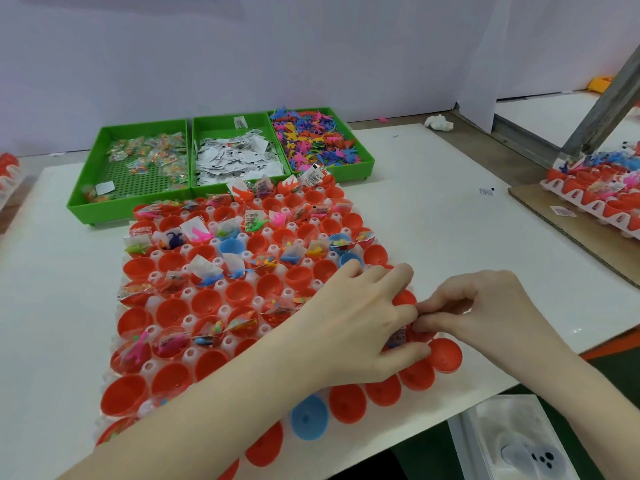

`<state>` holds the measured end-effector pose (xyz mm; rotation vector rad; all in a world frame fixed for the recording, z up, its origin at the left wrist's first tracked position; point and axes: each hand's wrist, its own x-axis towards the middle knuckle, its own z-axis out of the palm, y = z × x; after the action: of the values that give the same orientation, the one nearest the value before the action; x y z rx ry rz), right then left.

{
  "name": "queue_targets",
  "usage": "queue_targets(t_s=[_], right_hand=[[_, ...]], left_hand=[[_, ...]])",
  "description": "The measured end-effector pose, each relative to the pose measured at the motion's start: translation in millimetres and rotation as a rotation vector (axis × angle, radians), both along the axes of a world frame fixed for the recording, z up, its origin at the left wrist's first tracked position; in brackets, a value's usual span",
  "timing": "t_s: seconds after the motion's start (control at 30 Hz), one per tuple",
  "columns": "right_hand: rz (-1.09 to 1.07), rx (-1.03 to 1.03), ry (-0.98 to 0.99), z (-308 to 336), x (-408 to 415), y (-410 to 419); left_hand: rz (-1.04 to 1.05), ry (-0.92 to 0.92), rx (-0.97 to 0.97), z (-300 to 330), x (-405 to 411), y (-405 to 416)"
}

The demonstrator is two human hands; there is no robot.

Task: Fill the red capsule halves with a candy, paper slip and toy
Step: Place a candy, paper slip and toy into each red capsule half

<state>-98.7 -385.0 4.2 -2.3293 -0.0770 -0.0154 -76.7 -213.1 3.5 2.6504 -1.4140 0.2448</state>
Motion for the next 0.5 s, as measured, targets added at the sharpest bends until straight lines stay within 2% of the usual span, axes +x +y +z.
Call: queue_targets(t_s=[0.13, 0.37, 0.5], right_hand=[[-0.012, -0.030, 0.000, -1.2, 0.4, 0.7], [0.138, -0.142, -0.086, 0.8, -5.5, -3.8], [0.131, -0.130, -0.089, 4.6, -6.4, -5.9]], left_hand=[[-0.005, -0.045, 0.022, 1.9, -0.5, -2.0], [0.075, -0.023, 0.022, 0.3, -1.1, -0.8], [0.105, 0.004, -0.055, 9.2, -3.4, 5.7]])
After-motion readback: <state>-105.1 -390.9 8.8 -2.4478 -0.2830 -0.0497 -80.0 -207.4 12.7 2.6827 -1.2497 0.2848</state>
